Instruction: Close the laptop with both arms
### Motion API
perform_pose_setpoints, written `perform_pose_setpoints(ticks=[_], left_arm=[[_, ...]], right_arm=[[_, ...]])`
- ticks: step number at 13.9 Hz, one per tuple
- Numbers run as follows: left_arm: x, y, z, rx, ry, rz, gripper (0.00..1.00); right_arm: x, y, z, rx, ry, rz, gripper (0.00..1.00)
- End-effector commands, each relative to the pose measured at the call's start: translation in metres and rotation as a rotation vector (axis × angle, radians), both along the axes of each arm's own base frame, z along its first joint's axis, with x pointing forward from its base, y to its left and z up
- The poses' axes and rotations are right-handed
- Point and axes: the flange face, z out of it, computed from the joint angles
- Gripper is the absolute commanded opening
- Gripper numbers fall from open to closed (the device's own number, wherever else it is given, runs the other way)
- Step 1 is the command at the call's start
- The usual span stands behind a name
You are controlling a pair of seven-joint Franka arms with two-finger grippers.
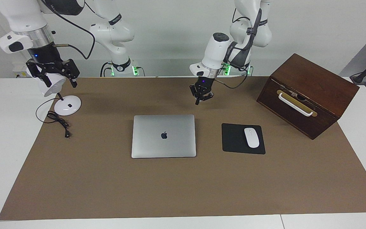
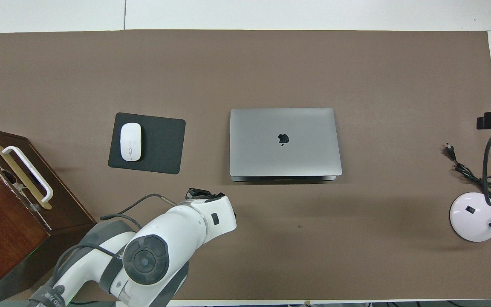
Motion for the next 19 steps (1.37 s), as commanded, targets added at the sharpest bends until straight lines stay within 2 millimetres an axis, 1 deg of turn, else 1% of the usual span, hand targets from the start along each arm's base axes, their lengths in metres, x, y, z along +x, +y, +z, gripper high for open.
perform_pose_setpoints(ticks=[1,3,5,8,11,12,13,14,16,17,18,19], left_arm=[[0.009,0.021,0.042,0.014,0.057,0.054,0.0],[0.021,0.027,0.067,0.035,0.093,0.073,0.0],[0.034,0.037,0.094,0.048,0.12,0.101,0.0],[0.057,0.059,0.132,0.061,0.141,0.132,0.0],[0.091,0.115,0.158,0.07,0.178,0.249,0.0],[0.096,0.124,0.165,0.067,0.175,0.269,0.0],[0.103,0.138,0.173,0.065,0.163,0.297,0.0],[0.112,0.155,0.178,0.063,0.163,0.333,0.0],[0.13,0.186,0.196,0.069,0.18,0.394,0.0],[0.139,0.2,0.202,0.073,0.191,0.419,0.09],[0.146,0.212,0.208,0.072,0.191,0.442,0.39],[0.152,0.222,0.211,0.083,0.18,0.46,0.54]], right_arm=[[0.0,-0.007,-0.001,-0.02,-0.007,0.009,1.0],[-0.003,-0.006,-0.004,-0.015,0.005,0.008,1.0],[-0.005,-0.007,-0.002,-0.014,0.005,0.006,1.0],[-0.009,-0.012,-0.007,-0.012,0.017,-0.006,1.0],[-0.013,-0.016,-0.011,-0.009,0.031,-0.013,1.0],[-0.015,-0.016,-0.011,-0.008,0.037,-0.013,1.0],[-0.017,-0.016,-0.012,-0.006,0.052,-0.013,1.0],[-0.018,-0.015,-0.013,-0.005,0.058,-0.013,1.0],[-0.019,-0.017,-0.013,-0.004,0.071,-0.011,1.0],[-0.02,-0.018,-0.012,-0.004,0.071,-0.013,1.0],[-0.02,-0.019,-0.013,-0.004,0.074,-0.014,1.0],[-0.021,-0.019,-0.012,-0.003,0.078,-0.014,1.0]])
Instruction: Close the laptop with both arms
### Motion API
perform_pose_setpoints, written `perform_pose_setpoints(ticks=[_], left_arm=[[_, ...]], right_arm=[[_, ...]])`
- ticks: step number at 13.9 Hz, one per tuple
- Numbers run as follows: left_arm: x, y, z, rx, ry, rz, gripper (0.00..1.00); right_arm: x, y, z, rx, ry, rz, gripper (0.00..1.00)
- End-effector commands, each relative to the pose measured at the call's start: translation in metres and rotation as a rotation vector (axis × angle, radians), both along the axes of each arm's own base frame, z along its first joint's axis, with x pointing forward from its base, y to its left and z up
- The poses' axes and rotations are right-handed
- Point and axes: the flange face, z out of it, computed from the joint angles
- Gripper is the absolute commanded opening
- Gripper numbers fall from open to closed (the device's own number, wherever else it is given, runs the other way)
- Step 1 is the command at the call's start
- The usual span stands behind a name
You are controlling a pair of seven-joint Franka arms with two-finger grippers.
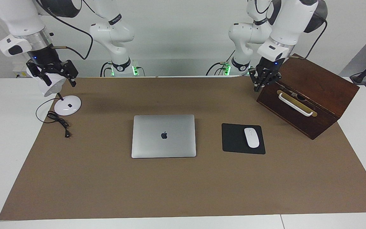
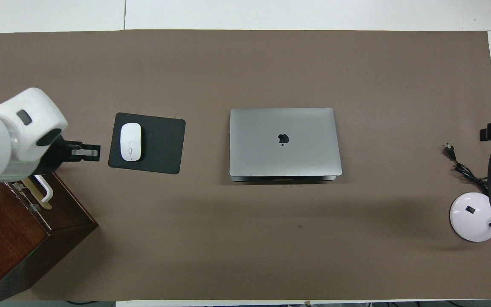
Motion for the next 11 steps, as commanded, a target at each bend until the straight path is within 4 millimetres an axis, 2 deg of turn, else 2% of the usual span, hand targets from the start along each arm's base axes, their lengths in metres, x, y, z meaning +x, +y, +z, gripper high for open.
perform_pose_setpoints(ticks=[1,2,4,6,9,11], left_arm=[[0.021,0.019,0.012,0.04,0.008,0.027,0.91],[0.024,0.024,0.016,0.038,-0.001,0.038,1.0],[0.036,0.048,0.023,0.038,0.0,0.086,1.0],[0.042,0.062,0.027,0.037,-0.001,0.111,1.0],[0.044,0.066,0.021,0.033,0.018,0.12,1.0],[0.052,0.084,0.019,0.038,0.031,0.153,1.0]], right_arm=[[-0.011,-0.005,0.005,-0.01,0.019,0.015,1.0],[-0.013,-0.005,0.015,-0.012,0.009,0.015,1.0],[-0.017,-0.002,0.024,-0.01,0.006,0.019,1.0],[-0.02,0.002,0.024,-0.001,0.033,0.026,1.0],[-0.024,0.004,0.026,0.005,0.042,0.028,1.0],[-0.024,0.003,0.027,0.005,0.039,0.025,1.0]])
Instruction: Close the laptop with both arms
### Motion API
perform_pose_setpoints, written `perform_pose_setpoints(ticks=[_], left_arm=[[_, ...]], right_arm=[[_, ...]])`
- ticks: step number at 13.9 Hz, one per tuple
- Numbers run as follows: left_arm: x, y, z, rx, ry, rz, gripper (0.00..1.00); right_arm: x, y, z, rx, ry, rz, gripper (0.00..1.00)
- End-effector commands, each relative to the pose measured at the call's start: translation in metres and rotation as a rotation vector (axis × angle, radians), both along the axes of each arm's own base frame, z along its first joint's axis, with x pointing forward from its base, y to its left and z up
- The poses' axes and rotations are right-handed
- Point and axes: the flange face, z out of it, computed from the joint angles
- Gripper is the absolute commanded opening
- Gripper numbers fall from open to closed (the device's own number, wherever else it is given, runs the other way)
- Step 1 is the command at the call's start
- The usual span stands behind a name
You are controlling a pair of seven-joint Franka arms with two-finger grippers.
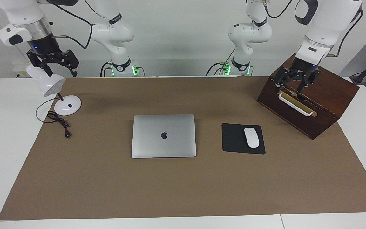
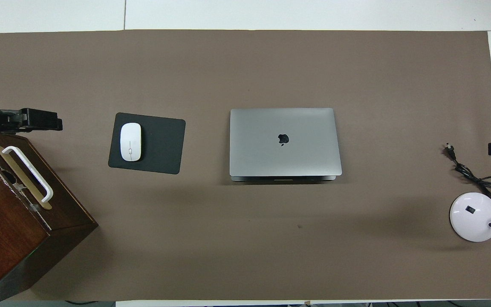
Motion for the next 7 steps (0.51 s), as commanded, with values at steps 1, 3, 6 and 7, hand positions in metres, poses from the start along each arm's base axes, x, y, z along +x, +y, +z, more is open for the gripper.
perform_pose_setpoints(ticks=[1,3,6,7], left_arm=[[0.013,0.018,0.006,0.017,0.021,0.029,1.0],[0.019,0.021,-0.003,0.037,0.035,0.031,1.0],[0.027,0.02,-0.005,0.047,0.032,0.028,1.0],[0.027,0.022,-0.003,0.05,0.032,0.029,1.0]], right_arm=[[-0.005,-0.004,0.005,-0.001,0.002,0.015,1.0],[-0.005,-0.004,0.005,0.0,0.002,0.012,1.0],[-0.005,-0.005,0.004,0.0,0.002,0.011,1.0],[-0.006,-0.005,0.004,0.0,0.002,0.011,1.0]])
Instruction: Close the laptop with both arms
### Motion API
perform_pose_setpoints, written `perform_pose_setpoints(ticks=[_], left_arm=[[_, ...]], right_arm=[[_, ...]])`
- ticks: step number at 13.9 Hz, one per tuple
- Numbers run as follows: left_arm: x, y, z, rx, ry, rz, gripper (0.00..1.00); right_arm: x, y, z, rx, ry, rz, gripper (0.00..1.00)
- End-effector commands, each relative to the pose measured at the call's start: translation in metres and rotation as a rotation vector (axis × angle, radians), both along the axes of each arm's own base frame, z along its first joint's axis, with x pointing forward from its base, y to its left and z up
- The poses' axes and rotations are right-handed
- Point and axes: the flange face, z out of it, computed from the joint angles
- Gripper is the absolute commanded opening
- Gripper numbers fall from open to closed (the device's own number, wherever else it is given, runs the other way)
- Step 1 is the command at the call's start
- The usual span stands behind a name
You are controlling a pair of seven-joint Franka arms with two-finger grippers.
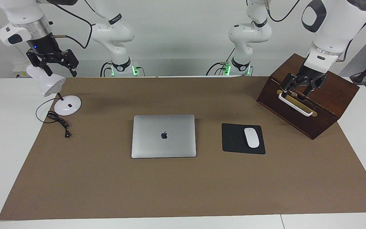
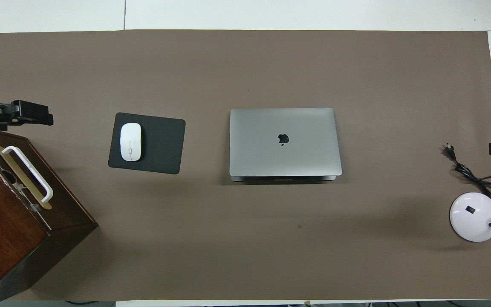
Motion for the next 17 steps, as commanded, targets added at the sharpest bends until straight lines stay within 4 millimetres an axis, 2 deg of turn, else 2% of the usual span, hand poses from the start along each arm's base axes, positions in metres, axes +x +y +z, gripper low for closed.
perform_pose_setpoints(ticks=[1,6,12,17], left_arm=[[0.005,0.001,0.009,0.025,0.013,-0.004,1.0],[0.004,-0.007,0.006,0.024,0.017,-0.017,1.0],[0.003,0.001,0.026,0.03,0.055,-0.007,1.0],[0.006,-0.001,0.026,0.028,0.04,-0.011,1.0]], right_arm=[[-0.005,-0.005,0.003,0.0,0.003,0.012,1.0],[-0.006,-0.006,0.003,0.0,0.0,0.009,1.0],[-0.006,-0.006,0.003,0.001,0.002,0.009,1.0],[-0.006,-0.006,0.003,0.0,0.0,0.007,1.0]])
